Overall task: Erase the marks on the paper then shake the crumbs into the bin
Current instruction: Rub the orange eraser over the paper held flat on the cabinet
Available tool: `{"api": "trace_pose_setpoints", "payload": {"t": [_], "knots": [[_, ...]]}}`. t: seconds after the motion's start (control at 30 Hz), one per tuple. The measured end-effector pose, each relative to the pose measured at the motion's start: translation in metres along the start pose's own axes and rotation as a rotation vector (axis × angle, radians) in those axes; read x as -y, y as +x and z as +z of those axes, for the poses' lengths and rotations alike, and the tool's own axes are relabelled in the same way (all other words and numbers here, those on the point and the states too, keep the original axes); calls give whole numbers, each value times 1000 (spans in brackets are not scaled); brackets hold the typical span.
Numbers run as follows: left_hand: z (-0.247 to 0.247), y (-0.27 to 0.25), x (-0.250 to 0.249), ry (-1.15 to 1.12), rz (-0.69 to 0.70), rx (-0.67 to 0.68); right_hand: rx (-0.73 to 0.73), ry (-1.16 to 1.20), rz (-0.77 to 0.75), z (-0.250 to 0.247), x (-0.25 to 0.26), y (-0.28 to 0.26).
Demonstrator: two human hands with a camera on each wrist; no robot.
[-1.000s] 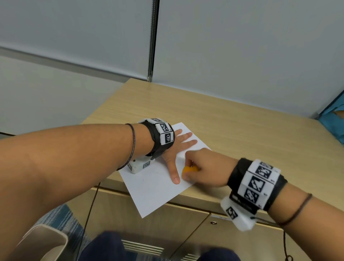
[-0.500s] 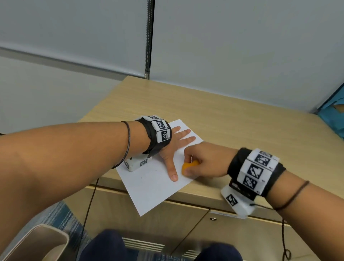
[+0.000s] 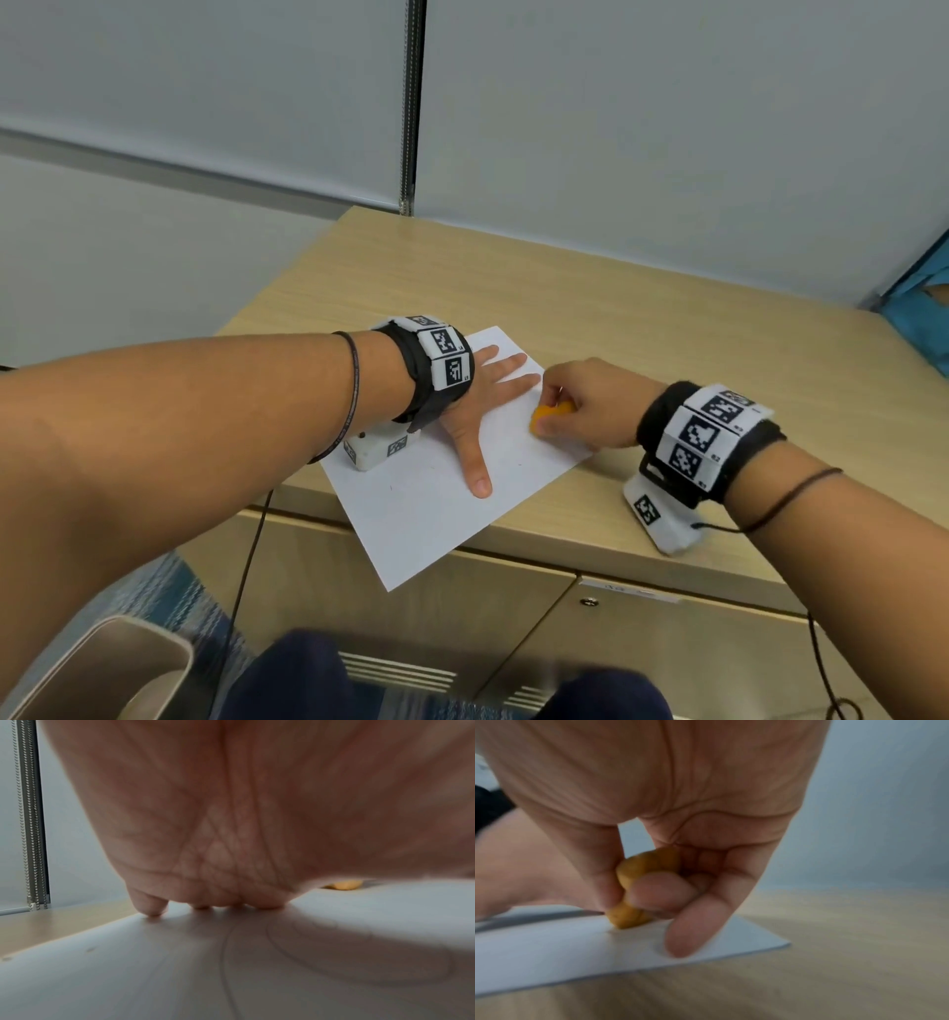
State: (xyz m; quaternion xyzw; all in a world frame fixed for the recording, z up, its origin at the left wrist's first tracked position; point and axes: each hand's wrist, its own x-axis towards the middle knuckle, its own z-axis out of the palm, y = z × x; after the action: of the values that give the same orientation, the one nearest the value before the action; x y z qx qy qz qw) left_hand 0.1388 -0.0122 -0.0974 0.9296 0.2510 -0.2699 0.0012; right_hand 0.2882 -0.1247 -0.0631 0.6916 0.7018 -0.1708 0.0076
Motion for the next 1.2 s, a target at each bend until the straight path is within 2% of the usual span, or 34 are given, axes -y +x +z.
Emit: {"api": "trace_pose_setpoints", "payload": {"t": [0.07,0.2,0.27,0.33,0.47,0.63,0.83,0.9,1.0,1.1,1.2], "knots": [[-1,-1,-1,11,-6,2,0,43,16,0,0,1],[0,1,2,11,9,2,182,66,-100,14,19,-15],[0,0,2,17,6,12,195,105,-92,13,17,-16],[-2,-2,0,12,0,16,140,150,-30,5,7,-10],[-5,-8,-3,-23,-40,8,36,92,87,-8,-2,6],[-9,-15,-7,-11,-118,22,-22,228,123,-11,-1,-2],[6,-21,-6,-133,-237,-45,-67,120,171,-9,-15,-21],[7,-25,-4,-101,-199,-103,-71,133,179,-10,-19,-24],[0,-37,-2,10,-39,-141,-74,178,166,-11,-19,-29],[-7,-52,1,-15,155,54,-69,227,129,-9,-11,-32],[-5,-58,4,-20,217,172,-58,198,86,-5,-2,-33]]}}
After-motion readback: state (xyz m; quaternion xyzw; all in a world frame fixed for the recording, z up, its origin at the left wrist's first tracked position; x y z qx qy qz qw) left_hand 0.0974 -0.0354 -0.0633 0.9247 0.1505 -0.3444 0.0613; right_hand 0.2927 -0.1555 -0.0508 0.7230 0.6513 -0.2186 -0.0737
